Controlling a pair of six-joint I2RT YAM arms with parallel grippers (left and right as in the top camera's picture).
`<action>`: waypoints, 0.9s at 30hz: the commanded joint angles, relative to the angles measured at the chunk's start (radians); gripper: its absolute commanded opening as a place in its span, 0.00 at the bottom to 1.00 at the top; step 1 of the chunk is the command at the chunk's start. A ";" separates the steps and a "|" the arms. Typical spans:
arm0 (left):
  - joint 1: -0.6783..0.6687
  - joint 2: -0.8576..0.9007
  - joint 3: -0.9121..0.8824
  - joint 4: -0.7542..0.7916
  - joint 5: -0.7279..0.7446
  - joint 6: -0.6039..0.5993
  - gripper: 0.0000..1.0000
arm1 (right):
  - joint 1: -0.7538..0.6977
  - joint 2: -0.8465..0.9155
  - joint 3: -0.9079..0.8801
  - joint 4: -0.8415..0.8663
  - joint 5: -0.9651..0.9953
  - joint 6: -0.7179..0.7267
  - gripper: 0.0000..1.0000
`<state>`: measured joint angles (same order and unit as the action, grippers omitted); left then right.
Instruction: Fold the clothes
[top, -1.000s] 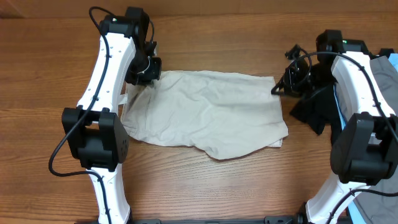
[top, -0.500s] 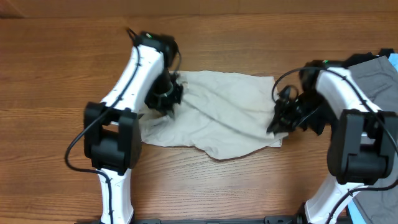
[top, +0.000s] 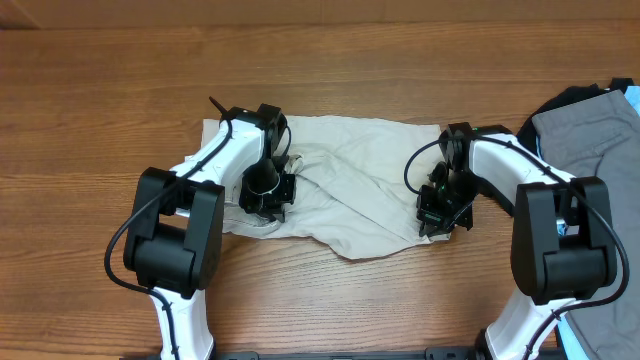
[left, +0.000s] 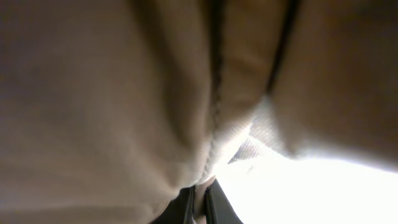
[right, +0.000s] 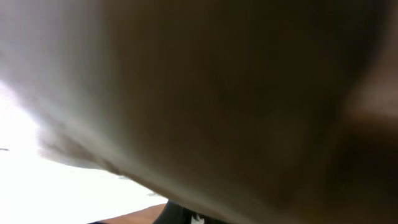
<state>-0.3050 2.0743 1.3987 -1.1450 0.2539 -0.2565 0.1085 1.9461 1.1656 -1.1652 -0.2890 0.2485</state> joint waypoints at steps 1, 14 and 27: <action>0.012 0.098 -0.065 0.111 -0.241 -0.085 0.04 | 0.008 0.001 -0.015 0.092 0.116 0.063 0.04; 0.097 0.098 -0.068 0.520 -0.419 -0.009 0.04 | 0.008 0.001 -0.015 0.416 0.116 0.059 0.04; 0.146 0.079 0.072 0.453 -0.414 0.077 0.04 | 0.004 -0.005 0.106 0.529 0.052 -0.011 0.04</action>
<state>-0.2176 2.0811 1.4216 -0.5648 0.0219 -0.2161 0.1257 1.9301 1.1892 -0.6121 -0.2584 0.2848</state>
